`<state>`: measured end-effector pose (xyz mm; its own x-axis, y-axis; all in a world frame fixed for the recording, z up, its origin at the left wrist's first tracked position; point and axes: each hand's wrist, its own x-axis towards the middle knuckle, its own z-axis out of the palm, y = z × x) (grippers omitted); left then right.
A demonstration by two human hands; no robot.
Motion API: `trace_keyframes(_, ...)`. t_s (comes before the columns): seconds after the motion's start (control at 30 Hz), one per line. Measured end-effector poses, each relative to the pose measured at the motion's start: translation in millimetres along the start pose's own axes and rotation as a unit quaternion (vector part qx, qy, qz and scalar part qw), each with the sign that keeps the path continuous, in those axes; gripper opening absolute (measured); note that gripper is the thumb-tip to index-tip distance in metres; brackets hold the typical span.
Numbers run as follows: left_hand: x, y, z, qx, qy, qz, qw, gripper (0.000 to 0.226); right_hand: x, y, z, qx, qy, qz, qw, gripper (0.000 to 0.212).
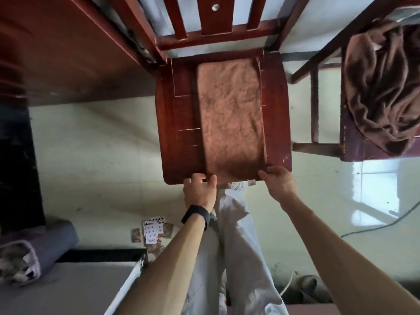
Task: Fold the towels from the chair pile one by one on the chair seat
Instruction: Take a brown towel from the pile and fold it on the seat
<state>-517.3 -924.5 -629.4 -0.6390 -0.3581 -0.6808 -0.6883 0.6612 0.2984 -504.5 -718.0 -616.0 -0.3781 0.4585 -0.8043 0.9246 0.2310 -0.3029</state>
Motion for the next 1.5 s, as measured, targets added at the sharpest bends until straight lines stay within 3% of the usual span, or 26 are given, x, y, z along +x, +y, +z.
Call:
trace_keyframes(0.17,0.3,-7.5,-8.2,-0.111,-0.037,-0.012,0.993,0.017,-3.0,13.0,-2.6,0.060,-0.012,-0.015,0.998,0.017)
trace_keyframes(0.3,-1.3,-17.5,-19.3,-0.234,-0.122,-0.054,0.963,0.017,-18.3,12.1,-0.9,0.103,-0.011,-0.015,0.995,0.018)
trace_keyframes(0.57,-43.7,-29.1,-57.4,-0.300,-0.136,-0.073,0.941,0.024,-83.8,34.9,-4.2,0.180,-0.022,-0.048,0.982,0.008)
trace_keyframes(0.73,-73.0,-33.4,-78.9,-0.389,-0.166,-0.154,0.893,0.018,-111.7,52.2,1.3,0.168,-0.025,-0.074,0.983,0.026)
trace_keyframes(0.87,-75.3,-36.3,-93.6,-0.326,-0.198,-0.131,0.915,0.017,-119.2,55.7,6.7,0.194,-0.026,-0.063,0.979,0.034)
trace_keyframes(1.0,-66.4,-30.3,-114.2,-0.218,-0.250,0.007,0.943,0.038,-119.8,49.7,3.3,0.095,-0.048,-0.109,0.988,0.044)
trace_keyframes(1.1,-50.4,-18.6,-124.0,-0.052,-0.197,0.146,0.968,0.035,-109.1,38.8,-8.0,0.001,-0.018,-0.174,0.985,0.029)
trace_keyframes(1.27,-3.6,23.6,-127.4,0.070,-0.109,0.260,0.957,0.019,-71.8,1.1,-35.8,-0.042,-0.002,-0.235,0.971,0.013)
trace_keyframes(1.33,15.0,48.4,-127.0,0.054,-0.116,0.268,0.955,0.016,-51.9,-18.3,-44.1,-0.046,0.005,-0.234,0.971,0.016)
trace_keyframes(1.5,65.6,102.2,-110.1,-0.086,-0.170,0.170,0.967,0.027,-2.5,-81.0,-50.3,-0.007,0.009,-0.195,0.981,0.022)
